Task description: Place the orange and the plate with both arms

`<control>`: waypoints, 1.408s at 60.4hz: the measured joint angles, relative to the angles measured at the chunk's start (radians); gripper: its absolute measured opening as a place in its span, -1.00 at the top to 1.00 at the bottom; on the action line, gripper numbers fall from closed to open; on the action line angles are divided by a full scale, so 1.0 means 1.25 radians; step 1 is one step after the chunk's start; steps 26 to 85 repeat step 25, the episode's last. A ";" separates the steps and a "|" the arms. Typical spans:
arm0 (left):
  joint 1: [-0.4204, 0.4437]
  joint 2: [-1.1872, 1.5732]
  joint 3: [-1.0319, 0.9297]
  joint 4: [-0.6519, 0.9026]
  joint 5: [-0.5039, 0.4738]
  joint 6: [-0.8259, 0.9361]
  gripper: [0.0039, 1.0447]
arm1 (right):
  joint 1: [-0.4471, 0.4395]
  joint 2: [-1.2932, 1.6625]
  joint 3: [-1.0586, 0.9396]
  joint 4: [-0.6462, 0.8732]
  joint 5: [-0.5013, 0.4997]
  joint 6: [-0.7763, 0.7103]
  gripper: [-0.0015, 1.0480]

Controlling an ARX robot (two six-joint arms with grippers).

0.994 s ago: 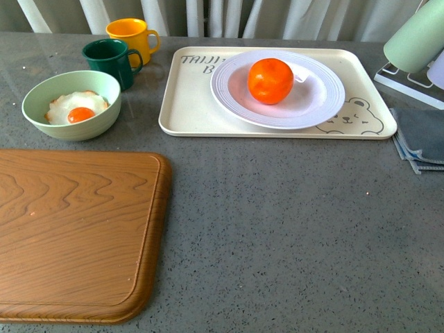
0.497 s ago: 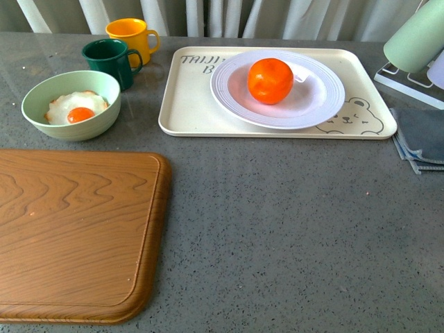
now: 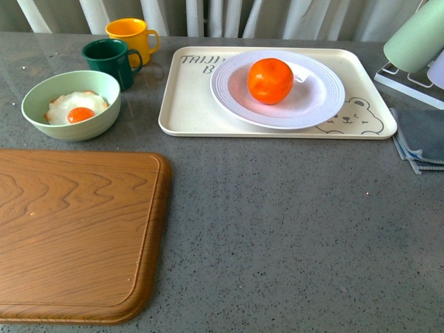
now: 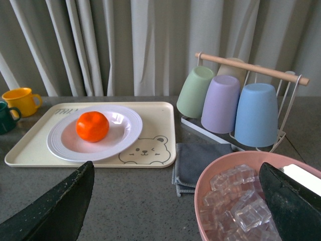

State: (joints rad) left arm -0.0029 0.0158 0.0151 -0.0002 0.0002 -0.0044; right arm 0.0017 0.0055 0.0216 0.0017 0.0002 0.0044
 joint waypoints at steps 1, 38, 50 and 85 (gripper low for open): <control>0.000 0.000 0.000 0.000 0.000 0.000 -0.83 | 0.000 0.000 0.000 0.000 0.000 0.000 -0.83; 0.000 0.000 0.000 0.000 0.000 0.000 -0.83 | 0.000 0.000 0.000 0.000 0.000 0.000 -0.83; 0.000 0.000 0.000 0.000 0.000 0.000 -0.83 | 0.000 0.000 0.000 0.000 0.000 0.000 -0.83; 0.000 0.000 0.000 0.000 0.000 0.000 -0.83 | 0.000 0.000 0.000 0.000 0.000 0.000 -0.83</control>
